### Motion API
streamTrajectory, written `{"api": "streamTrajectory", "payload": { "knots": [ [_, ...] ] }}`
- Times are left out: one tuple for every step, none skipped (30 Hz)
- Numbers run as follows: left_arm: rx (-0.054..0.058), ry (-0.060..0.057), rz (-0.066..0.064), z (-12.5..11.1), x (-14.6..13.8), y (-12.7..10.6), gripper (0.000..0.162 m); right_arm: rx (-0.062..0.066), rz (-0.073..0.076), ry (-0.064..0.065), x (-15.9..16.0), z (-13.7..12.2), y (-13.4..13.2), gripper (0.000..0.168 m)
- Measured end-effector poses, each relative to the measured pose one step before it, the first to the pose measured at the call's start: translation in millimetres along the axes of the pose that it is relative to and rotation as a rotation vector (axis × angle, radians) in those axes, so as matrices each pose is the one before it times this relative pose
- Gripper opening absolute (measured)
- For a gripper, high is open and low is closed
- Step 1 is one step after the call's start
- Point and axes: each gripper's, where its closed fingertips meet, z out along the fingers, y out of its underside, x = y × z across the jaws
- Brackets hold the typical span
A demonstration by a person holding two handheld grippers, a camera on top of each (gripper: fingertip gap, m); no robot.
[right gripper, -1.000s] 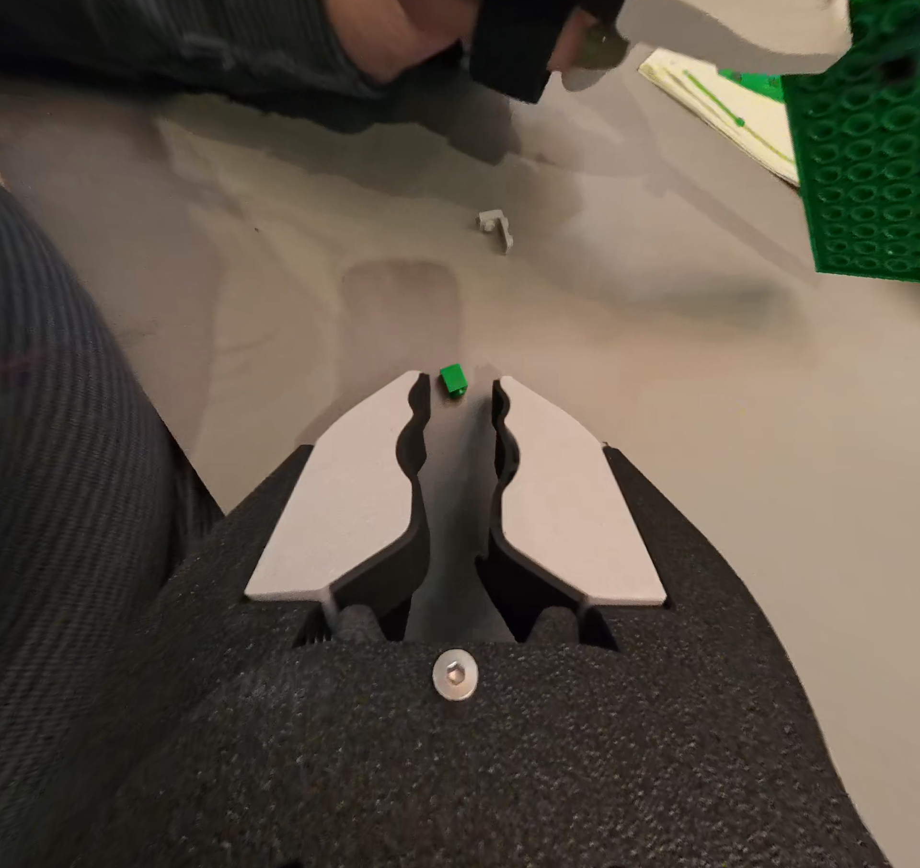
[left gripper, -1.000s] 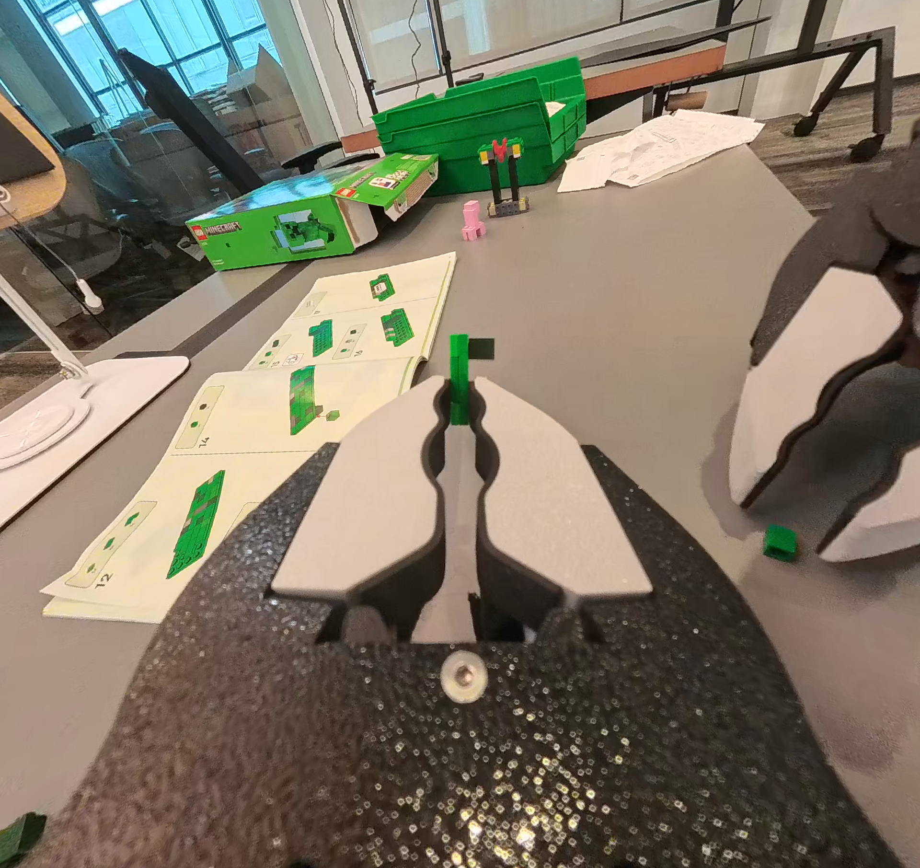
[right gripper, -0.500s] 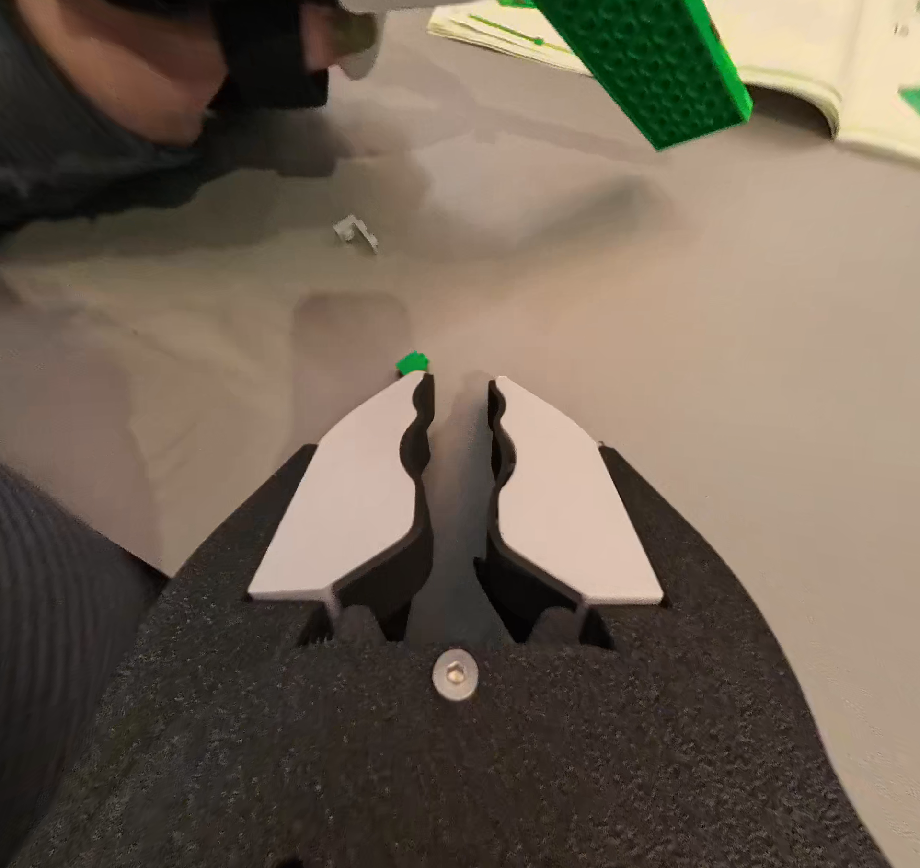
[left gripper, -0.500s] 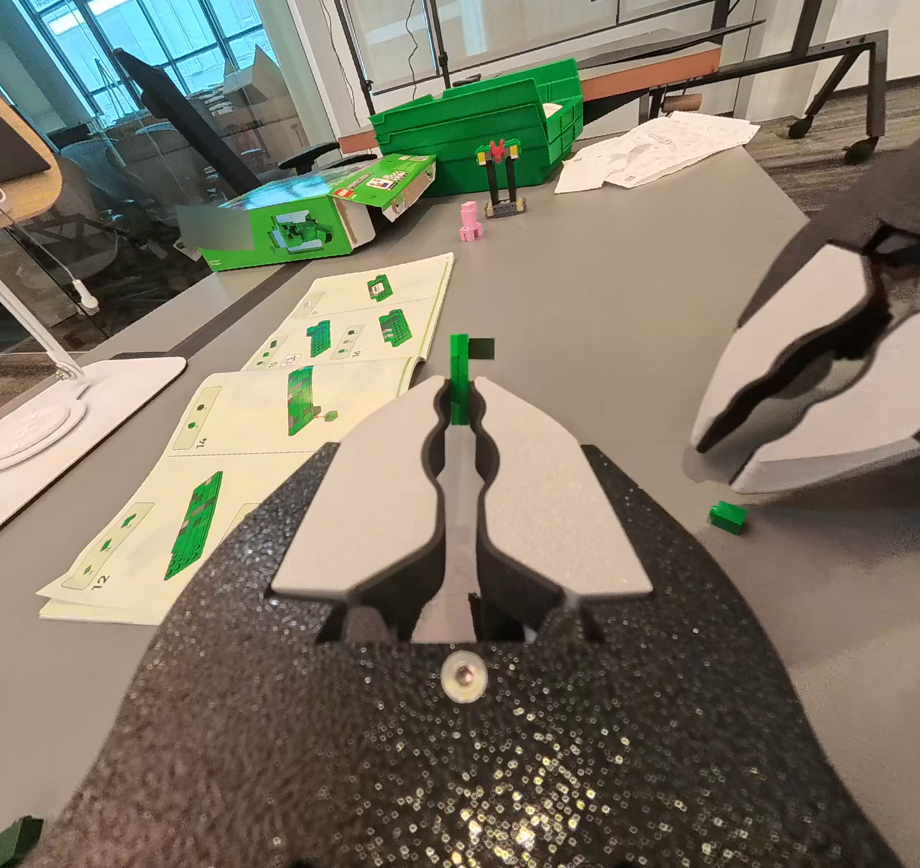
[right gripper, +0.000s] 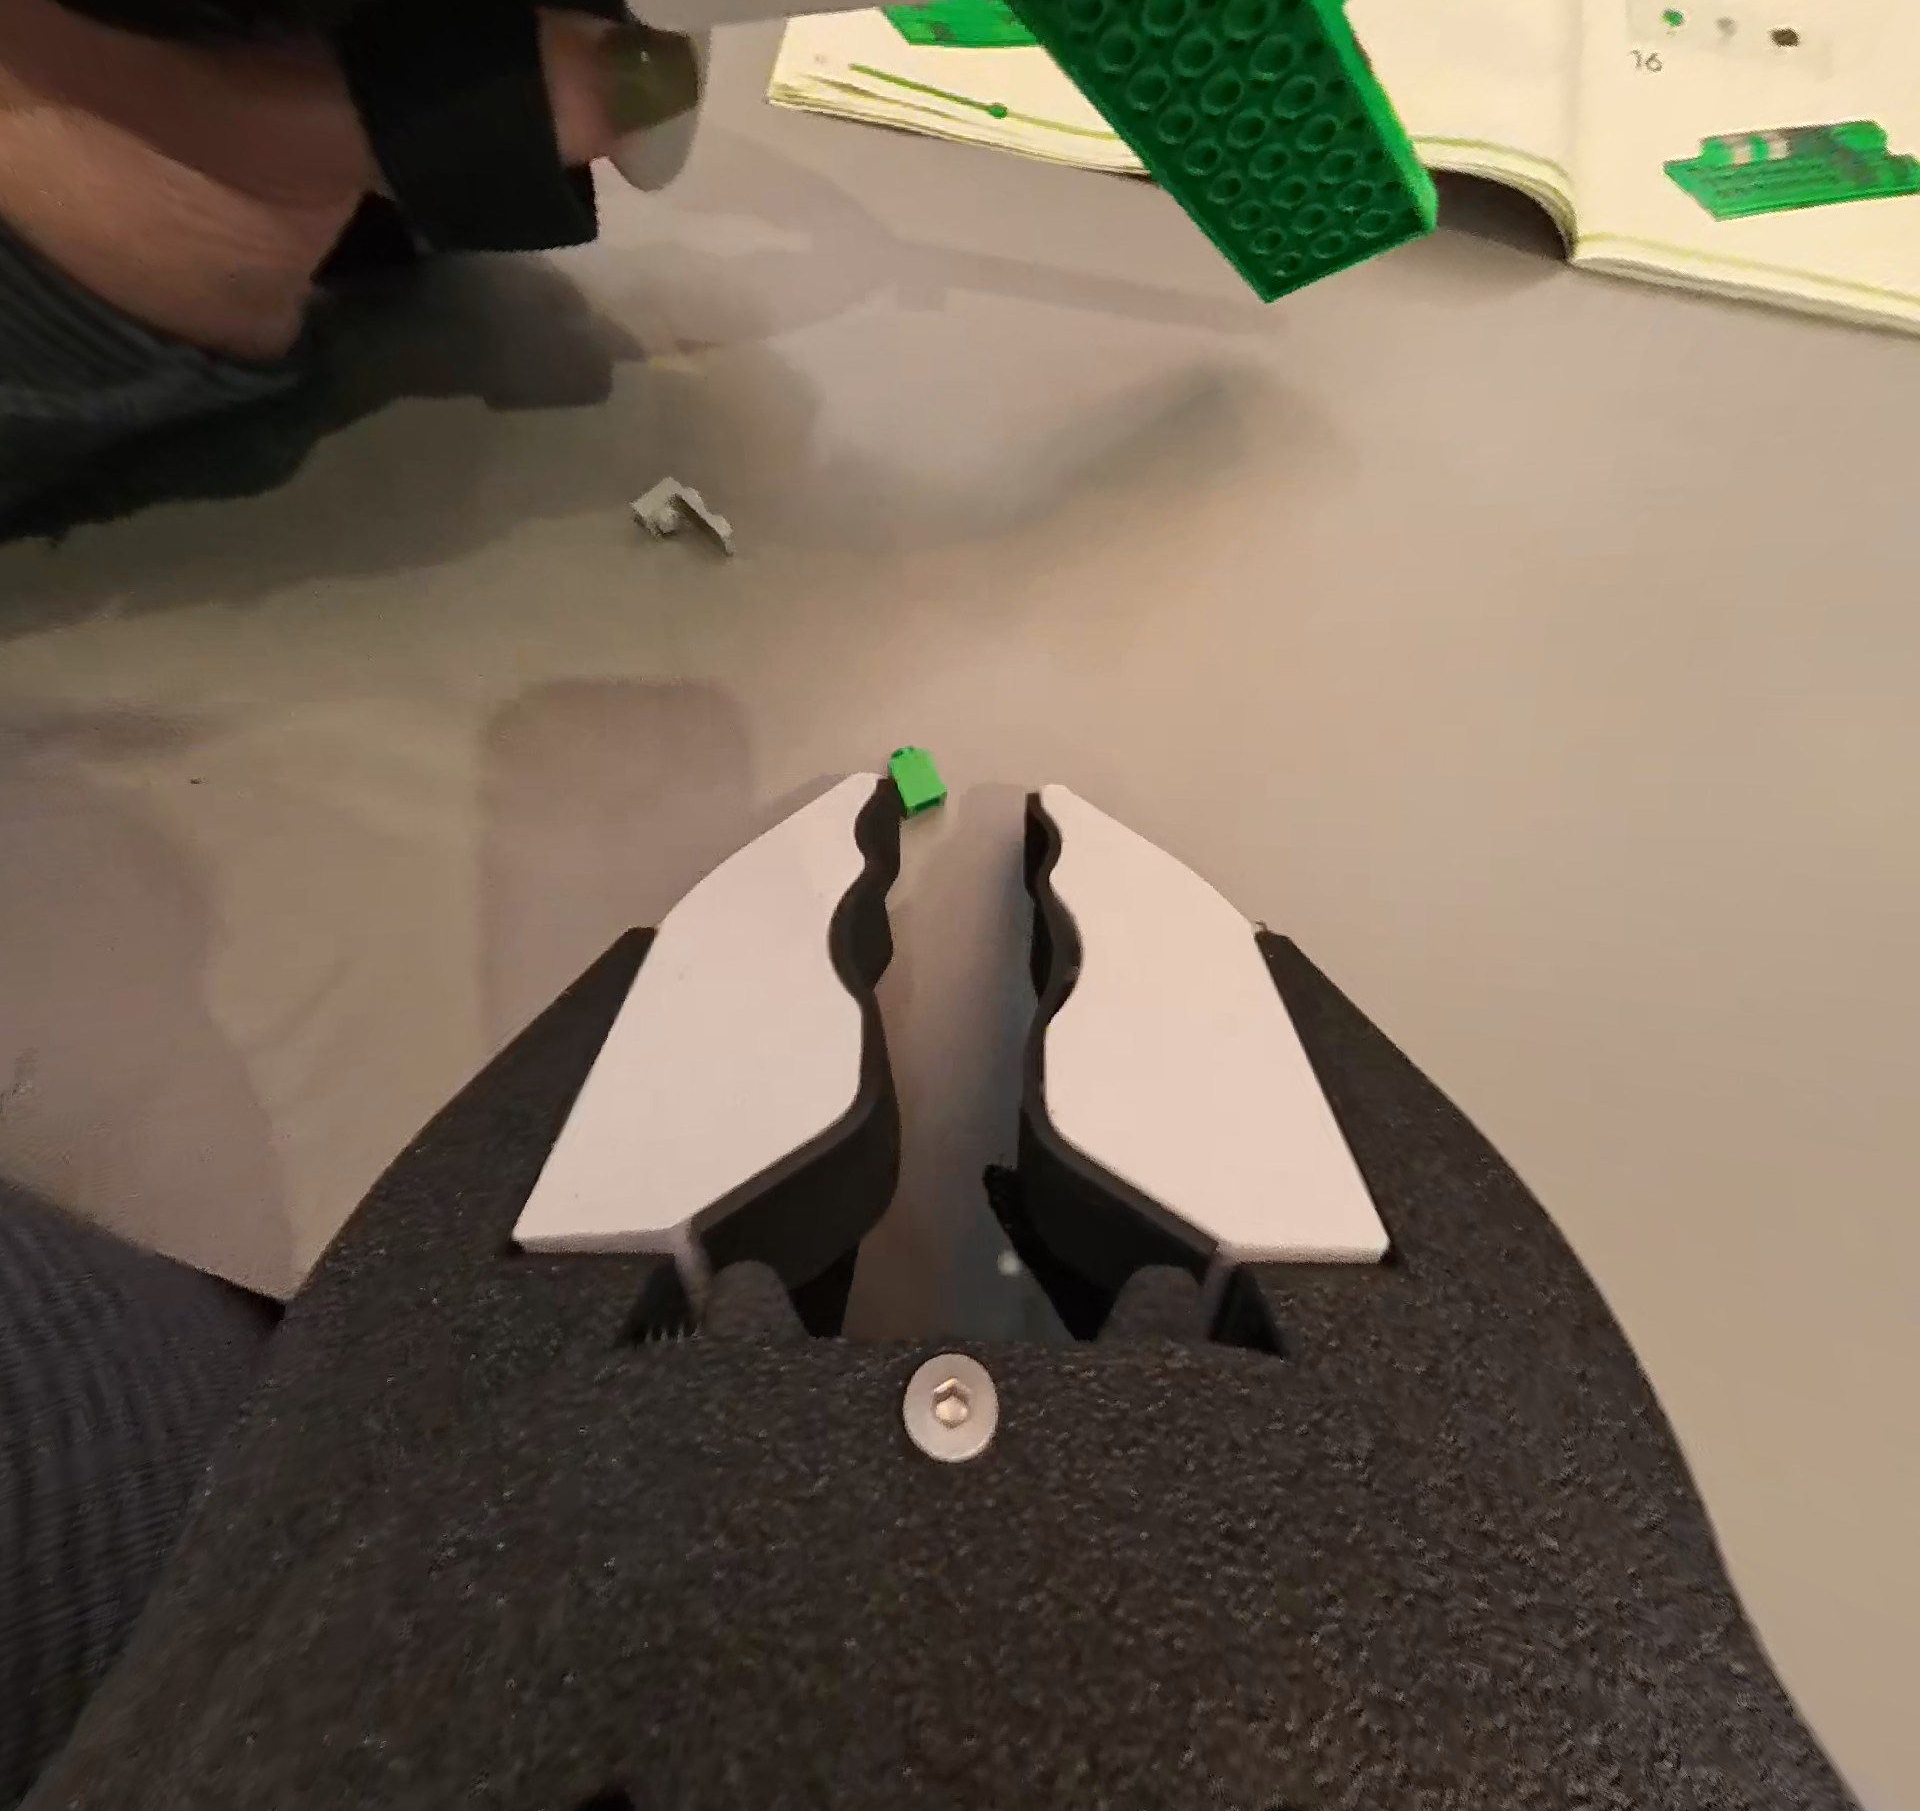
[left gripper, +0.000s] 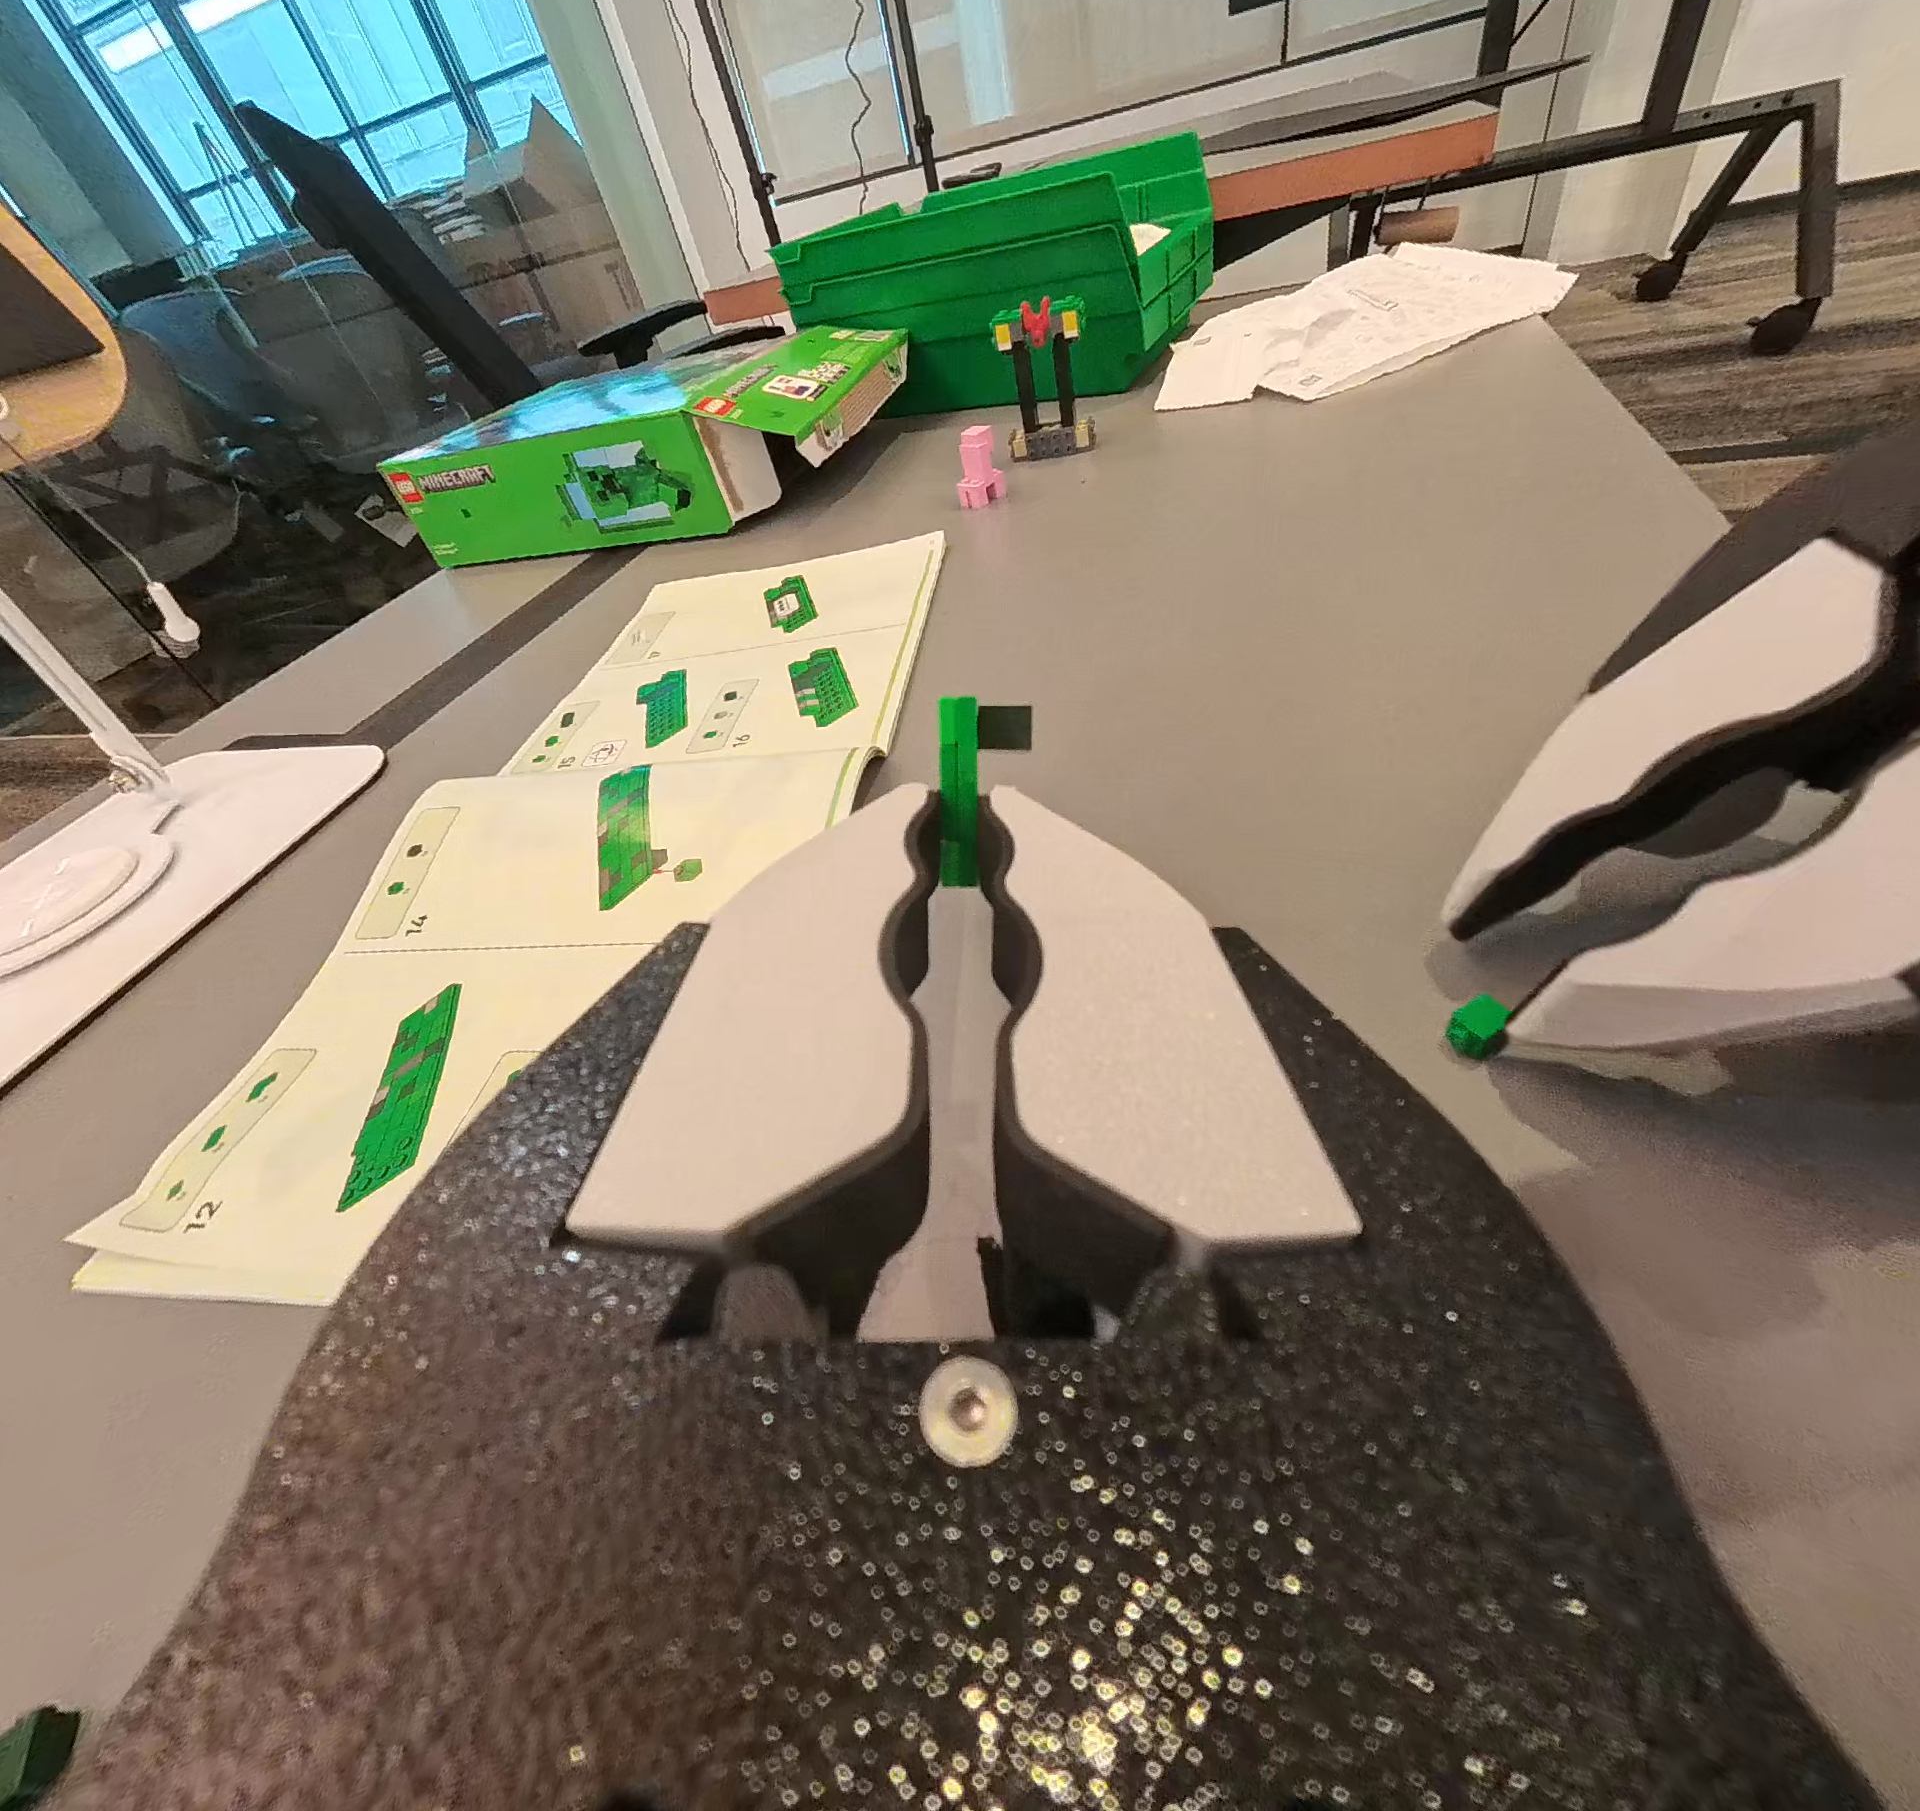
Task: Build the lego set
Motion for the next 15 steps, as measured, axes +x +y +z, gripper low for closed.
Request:
{"api": "streamTrajectory", "payload": {
  "knots": [
    [-0.0001, 0.0004, -0.0003, 0.0, 0.07, 0.01, 0.006, 0.0045, 0.0195, -0.0193, -1.87, -0.58, 0.4, 0.021],
    [-0.0001, 0.0005, -0.0002, -0.06, -0.01, 0.03, 0.006, 0.0039, 0.0106, -0.0134, -1.26, 0.16, 0.61, 0.02],
    [0.0003, 0.0003, -0.0002, -0.04, -0.02, -0.01, 0.006, 0.0009, 0.0007, -0.0068, -0.57, 0.72, 0.92, 0.016],
    [0.0007, 0.0004, -0.0004, -0.09, 0.06, -0.07, 0.006, -0.0002, -0.0038, -0.0014, -0.08, 0.86, 0.57, 0.015],
    [0.0006, 0.0007, -0.0005, -0.16, 0.01, -0.13, 0.006, 0.003, -0.0064, -0.003, -0.61, 0.84, -0.17, 0.015],
    [0.0003, 0.0006, -0.0006, -0.03, 0.04, -0.02, 0.006, 0.0034, -0.0082, -0.0102, -1.74, 0.97, -0.33, 0.015],
    [0.0003, 0.0004, -0.0004, -0.03, 0.0, -0.02, 0.006, 0.0012, -0.0065, -0.0058, -1.13, 0.67, -0.17, 0.015],
    [0.0004, 0.0004, -0.0003, -0.04, -0.02, -0.13, 0.006, 0.0033, -0.0073, -0.0059, -0.66, 0.31, -0.5, 0.015],
    [0.0002, 0.0002, -0.0004, -0.12, 0.04, -0.01, 0.006, 0.0018, -0.0042, -0.008, -0.62, 0.26, -0.35, 0.015],
    [-0.0005, 0.0005, -0.0005, 0.05, 0.04, 0.06, 0.006, -0.0025, -0.0033, -0.0027, 0.05, 0.06, 0.11, 0.015],
    [-0.0011, 0.0009, -0.0005, 0.08, 0.04, 0.15, 0.006, -0.0009, -0.0026, -0.0021, -0.1, 0.1, -0.04, 0.015],
    [-0.0013, 0.001, -0.0006, 0.12, 0.14, 0.15, 0.006, -0.0002, -0.0061, -0.0016, -0.13, 0.0, 0.0, 0.01],
    [-0.0014, 0.0017, -0.0017, 0.22, 0.11, 0.19, 0.006, 0.0, -0.0111, -0.0059, -0.51, 0.11, -0.12, 0.008],
    [-0.002, 0.0029, -0.0037, 0.19, 0.26, 0.19, 0.006, -0.0012, -0.0095, -0.0083, -0.49, 0.21, -0.12, 0.008],
    [-0.0031, 0.003, -0.0065, 0.42, 0.21, 0.23, 0.006, -0.0006, -0.0146, 0.0008, 1.29, -0.21, -0.04, 0.007]
  ]
}}
